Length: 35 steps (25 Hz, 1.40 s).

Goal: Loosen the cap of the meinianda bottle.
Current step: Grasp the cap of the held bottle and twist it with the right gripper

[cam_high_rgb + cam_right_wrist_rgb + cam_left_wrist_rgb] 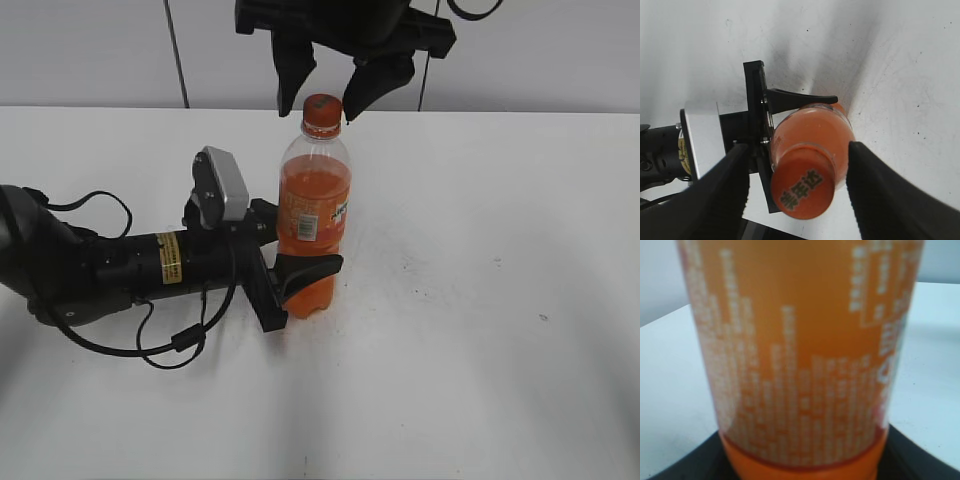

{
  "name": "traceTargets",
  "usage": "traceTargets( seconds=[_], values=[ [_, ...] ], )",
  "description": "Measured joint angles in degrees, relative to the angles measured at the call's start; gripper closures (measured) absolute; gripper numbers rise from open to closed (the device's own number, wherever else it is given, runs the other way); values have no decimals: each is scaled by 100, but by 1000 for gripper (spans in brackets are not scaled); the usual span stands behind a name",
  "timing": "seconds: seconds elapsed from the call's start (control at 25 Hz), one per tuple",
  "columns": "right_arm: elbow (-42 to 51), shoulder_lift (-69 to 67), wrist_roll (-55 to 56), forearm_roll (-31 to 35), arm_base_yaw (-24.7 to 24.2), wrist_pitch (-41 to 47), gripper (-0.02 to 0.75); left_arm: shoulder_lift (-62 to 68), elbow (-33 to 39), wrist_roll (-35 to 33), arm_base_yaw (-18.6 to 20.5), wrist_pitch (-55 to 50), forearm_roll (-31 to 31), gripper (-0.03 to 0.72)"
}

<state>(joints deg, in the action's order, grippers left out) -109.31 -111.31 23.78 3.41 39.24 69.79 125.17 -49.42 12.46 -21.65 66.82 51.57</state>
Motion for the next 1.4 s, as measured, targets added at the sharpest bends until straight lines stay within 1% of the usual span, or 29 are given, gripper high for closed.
traceTargets(
  seconds=[0.56,1.4],
  values=[
    [0,82,-138,60,38,0,279,0,0,0,0,-5,-12,291],
    [180,153,-170,-146,46,5,279,0,0,0,0,-6,-16,291]
  ],
)
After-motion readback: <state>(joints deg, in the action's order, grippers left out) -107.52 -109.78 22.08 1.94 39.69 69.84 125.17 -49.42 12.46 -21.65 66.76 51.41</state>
